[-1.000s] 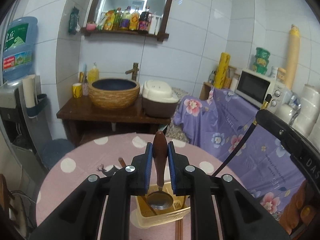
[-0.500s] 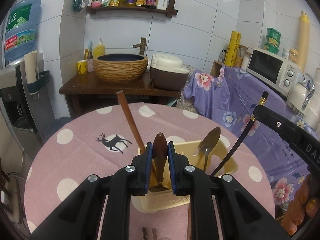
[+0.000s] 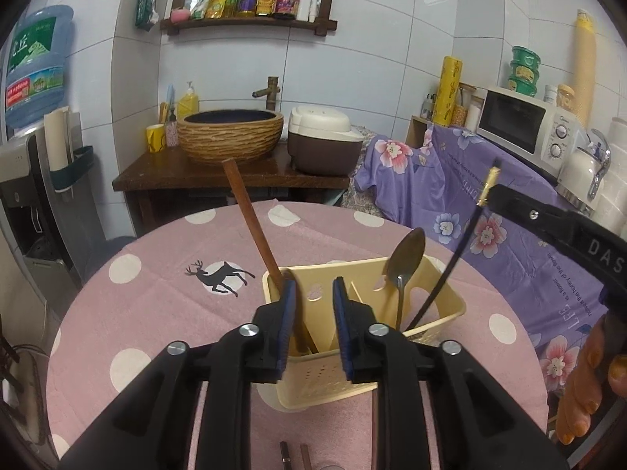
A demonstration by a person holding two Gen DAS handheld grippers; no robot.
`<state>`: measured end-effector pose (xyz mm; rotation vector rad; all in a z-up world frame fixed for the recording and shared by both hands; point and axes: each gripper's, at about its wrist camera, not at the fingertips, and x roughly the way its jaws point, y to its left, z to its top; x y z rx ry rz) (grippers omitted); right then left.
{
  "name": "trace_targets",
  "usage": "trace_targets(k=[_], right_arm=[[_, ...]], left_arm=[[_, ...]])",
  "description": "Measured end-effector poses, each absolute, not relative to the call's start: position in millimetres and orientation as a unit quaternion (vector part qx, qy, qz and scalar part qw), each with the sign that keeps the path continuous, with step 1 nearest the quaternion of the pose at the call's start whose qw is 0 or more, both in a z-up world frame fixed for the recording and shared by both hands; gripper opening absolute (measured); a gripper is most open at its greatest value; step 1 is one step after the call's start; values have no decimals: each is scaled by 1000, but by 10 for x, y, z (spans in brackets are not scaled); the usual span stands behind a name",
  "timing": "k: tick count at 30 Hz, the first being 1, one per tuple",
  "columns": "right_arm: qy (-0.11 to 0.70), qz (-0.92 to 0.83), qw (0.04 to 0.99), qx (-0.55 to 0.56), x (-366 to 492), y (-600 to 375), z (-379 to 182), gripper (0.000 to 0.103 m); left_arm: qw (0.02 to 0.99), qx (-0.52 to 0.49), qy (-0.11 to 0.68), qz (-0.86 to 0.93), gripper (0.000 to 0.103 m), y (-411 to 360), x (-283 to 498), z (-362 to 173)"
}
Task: Organize utensils
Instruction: 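Lower the wooden-handled spoon and black chopstick into the caddy with both tools, then open both tools and move them back over the remaining utensils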
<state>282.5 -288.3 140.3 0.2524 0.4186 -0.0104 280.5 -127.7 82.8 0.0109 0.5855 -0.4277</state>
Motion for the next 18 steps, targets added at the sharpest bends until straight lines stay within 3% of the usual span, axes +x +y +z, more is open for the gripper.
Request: trace_targets(k=[1, 2, 5, 9, 18], right_arm=[[204, -6, 971, 127, 2793, -2883, 1402, 37], [198, -9, 971, 131, 2738, -2895, 1402, 43], [190, -20, 974, 125, 2573, -2890, 1392, 46], [199, -33, 976, 88, 2296, -2778, 1261, 61], [315, -25, 947, 51, 1891, -2380, 325, 67]], left_arm=[[937, 4, 281, -210, 29, -1254, 2757, 854], [938, 4, 276, -210, 36, -1231, 2723, 872], [945, -9, 262, -197, 52, -1060, 2522, 906], [947, -21, 262, -185, 71, -785, 2276, 815], [936, -9, 336, -106, 74, -253, 2027, 132]])
